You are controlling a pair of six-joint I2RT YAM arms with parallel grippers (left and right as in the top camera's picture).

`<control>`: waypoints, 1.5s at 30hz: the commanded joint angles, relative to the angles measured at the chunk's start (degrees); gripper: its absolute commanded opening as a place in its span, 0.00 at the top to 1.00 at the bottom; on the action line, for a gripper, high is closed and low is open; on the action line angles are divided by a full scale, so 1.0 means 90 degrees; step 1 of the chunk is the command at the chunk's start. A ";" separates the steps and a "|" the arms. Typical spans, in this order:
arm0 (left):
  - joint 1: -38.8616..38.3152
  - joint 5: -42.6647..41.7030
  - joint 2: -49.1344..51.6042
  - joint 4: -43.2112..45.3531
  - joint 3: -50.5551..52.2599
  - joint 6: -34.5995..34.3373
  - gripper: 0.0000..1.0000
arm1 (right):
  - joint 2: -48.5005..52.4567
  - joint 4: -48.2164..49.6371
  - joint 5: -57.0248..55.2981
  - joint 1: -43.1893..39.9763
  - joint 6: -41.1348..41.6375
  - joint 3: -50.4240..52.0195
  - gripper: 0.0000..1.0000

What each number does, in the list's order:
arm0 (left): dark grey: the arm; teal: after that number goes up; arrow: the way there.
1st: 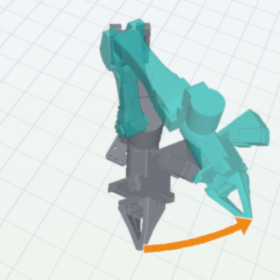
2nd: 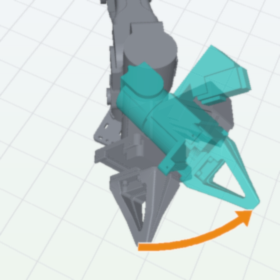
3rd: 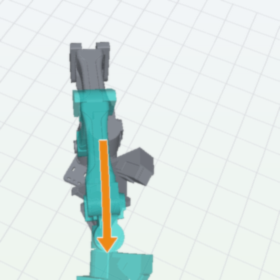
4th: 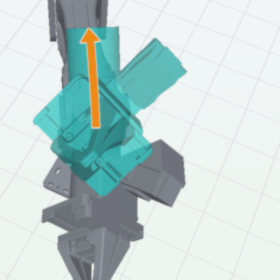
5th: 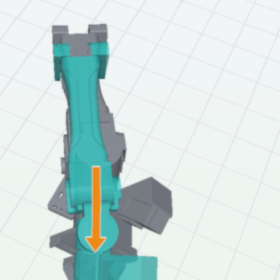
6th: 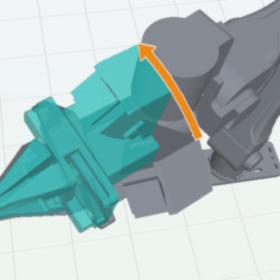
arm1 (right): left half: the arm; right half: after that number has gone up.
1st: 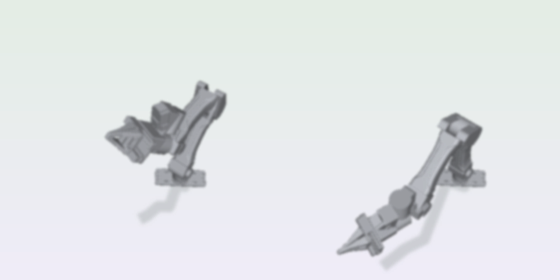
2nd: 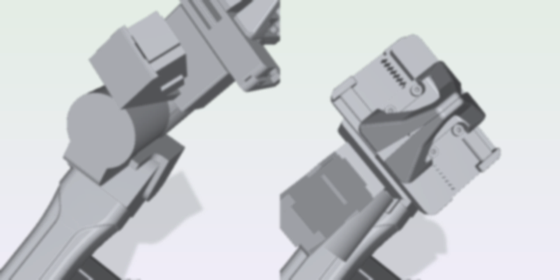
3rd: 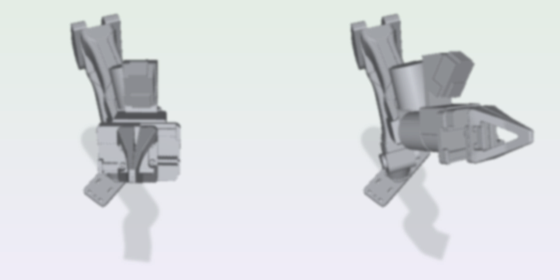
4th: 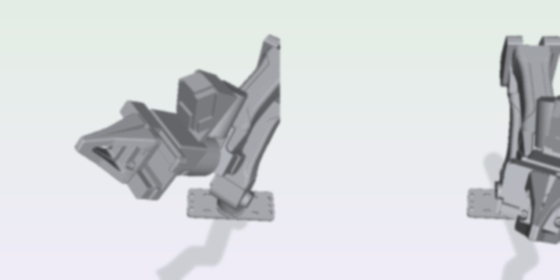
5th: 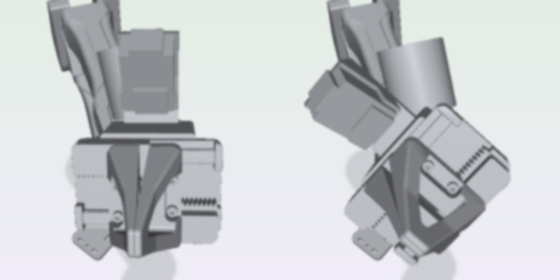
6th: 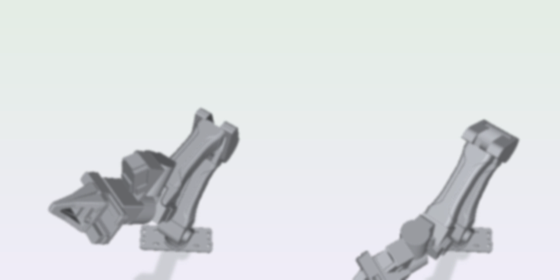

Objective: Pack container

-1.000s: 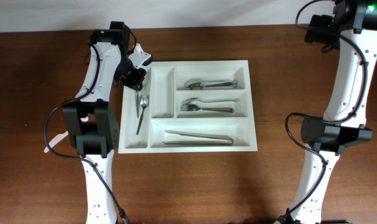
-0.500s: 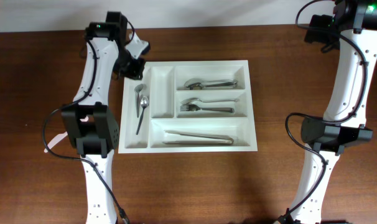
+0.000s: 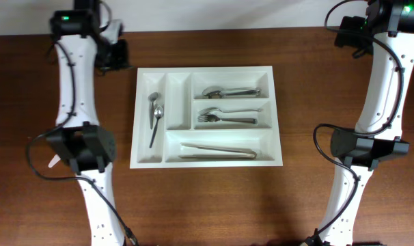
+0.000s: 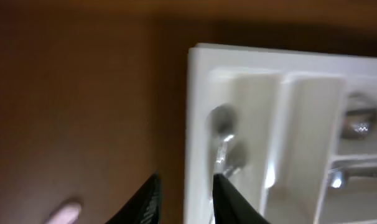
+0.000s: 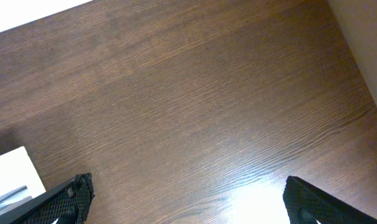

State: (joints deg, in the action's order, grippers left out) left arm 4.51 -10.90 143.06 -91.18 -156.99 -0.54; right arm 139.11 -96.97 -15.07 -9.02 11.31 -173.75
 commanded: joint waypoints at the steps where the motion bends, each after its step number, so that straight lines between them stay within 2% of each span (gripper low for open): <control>1: 0.0226 0.0529 -0.0056 -0.0393 -0.0085 -0.0413 0.71 | -0.0262 -0.0022 0.0010 -0.0005 -0.0041 -0.0087 0.01; 3: 0.0274 0.1013 -0.0056 -0.0617 -0.0032 -0.0073 0.73 | -0.0262 -0.0022 0.0010 -0.0005 -0.0041 -0.0087 0.01; 7: 0.0231 0.1372 -0.0085 -0.0617 0.0046 0.0612 0.72 | -0.0262 -0.0022 0.0010 -0.0005 -0.0041 -0.0087 0.01; 14: 0.0216 0.1549 -0.0075 -0.0614 0.0083 0.1494 0.72 | -0.0262 -0.0022 0.0010 -0.0005 -0.0041 -0.0087 0.01; 20: 0.0537 0.1394 -0.0078 -0.0617 0.0410 0.1307 0.72 | -0.0262 -0.0022 0.0010 -0.0005 -0.0041 -0.0087 0.01; 25: 0.0682 0.0682 -0.0231 -0.0617 0.0554 0.1302 0.72 | -0.0262 -0.0022 0.0010 -0.0005 -0.0041 -0.0087 0.01; 32: 0.0471 0.0685 -0.0721 -0.0614 0.0554 0.1161 0.72 | -0.0262 -0.0022 0.0010 -0.0005 -0.0041 -0.0087 0.01; 45: 0.0330 0.0680 -0.0733 -0.0614 0.0554 0.1137 0.74 | -0.0262 -0.0022 0.0010 -0.0005 -0.0041 -0.0087 0.01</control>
State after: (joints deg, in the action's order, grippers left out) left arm 7.20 -4.12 137.99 -96.66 -152.11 10.22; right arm 139.11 -96.97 -15.07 -9.02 11.31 -173.75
